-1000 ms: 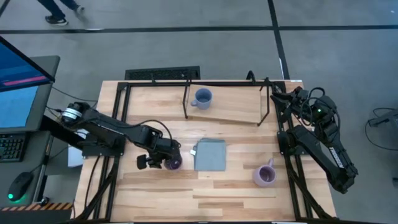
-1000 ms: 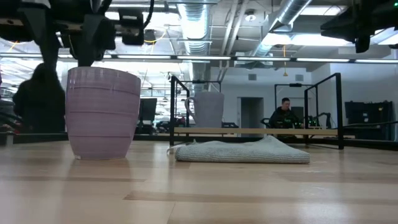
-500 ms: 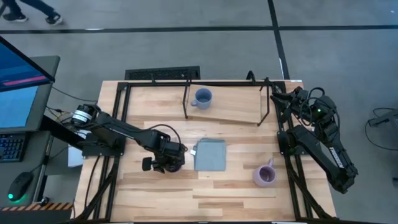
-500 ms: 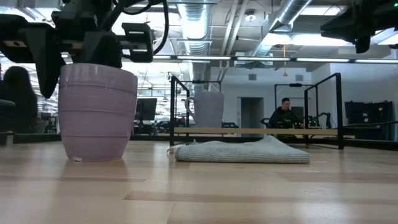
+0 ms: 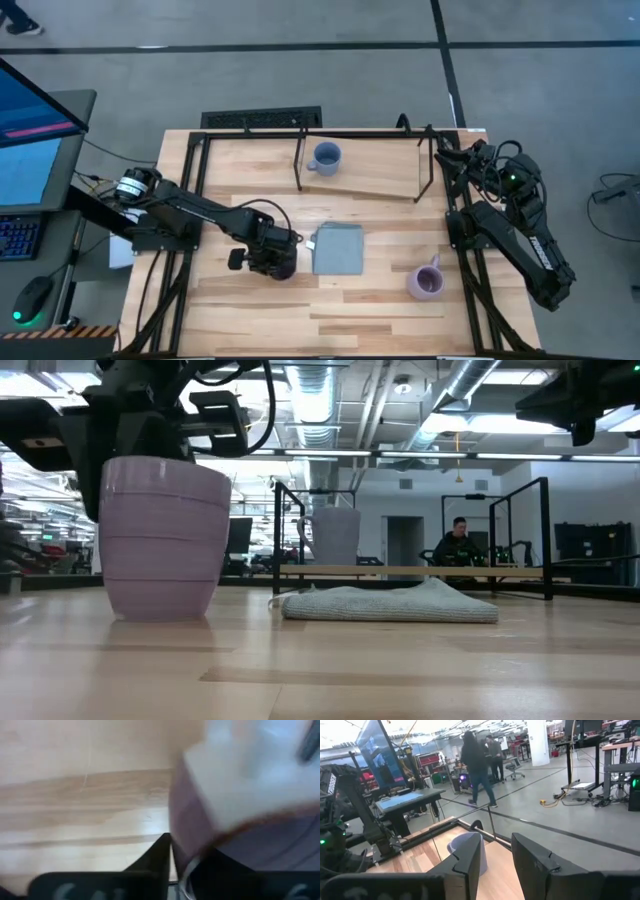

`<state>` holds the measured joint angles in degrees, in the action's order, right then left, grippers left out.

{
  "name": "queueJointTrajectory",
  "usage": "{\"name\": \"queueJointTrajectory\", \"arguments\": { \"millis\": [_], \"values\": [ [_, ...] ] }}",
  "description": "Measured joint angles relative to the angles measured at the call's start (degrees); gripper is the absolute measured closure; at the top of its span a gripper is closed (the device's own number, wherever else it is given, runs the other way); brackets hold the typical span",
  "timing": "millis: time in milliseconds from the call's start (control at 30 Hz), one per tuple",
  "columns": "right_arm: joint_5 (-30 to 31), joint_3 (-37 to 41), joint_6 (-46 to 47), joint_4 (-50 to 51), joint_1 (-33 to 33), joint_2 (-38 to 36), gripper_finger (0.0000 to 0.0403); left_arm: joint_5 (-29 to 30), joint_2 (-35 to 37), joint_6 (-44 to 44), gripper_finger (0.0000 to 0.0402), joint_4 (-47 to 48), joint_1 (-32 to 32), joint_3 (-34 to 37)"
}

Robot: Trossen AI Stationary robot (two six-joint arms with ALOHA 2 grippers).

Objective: Stack small to large cups/mugs on shelf
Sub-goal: Put the left violet cup on the shelf

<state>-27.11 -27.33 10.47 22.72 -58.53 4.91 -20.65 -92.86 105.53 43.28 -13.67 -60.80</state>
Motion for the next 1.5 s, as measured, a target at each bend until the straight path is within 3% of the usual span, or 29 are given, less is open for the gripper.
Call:
{"name": "queueJointTrajectory", "arguments": {
  "millis": [100,967,1167,1300,1500],
  "values": [
    [0.0,0.0,0.0,0.0,0.0,0.0,0.0269,0.9,0.0,-3.7,0.0391,0.0,0.0,0.1],
    [0.0,0.0,0.0,0.9,0.0,0.0,0.0269,3.5,0.2,-12.7,0.0391,0.1,2.1,1.5],
    [0.2,0.0,0.0,1.1,0.0,0.0,0.0269,6.2,0.2,-24.1,0.0396,0.0,2.0,1.6],
    [0.2,0.0,-0.4,0.9,0.0,0.0,0.0269,8.9,0.1,-37.0,0.0397,0.4,1.7,0.9],
    [0.2,0.0,-0.4,0.9,0.0,0.0,0.0269,19.1,-0.5,-56.1,0.0398,0.5,1.8,-3.0]
  ]
}}
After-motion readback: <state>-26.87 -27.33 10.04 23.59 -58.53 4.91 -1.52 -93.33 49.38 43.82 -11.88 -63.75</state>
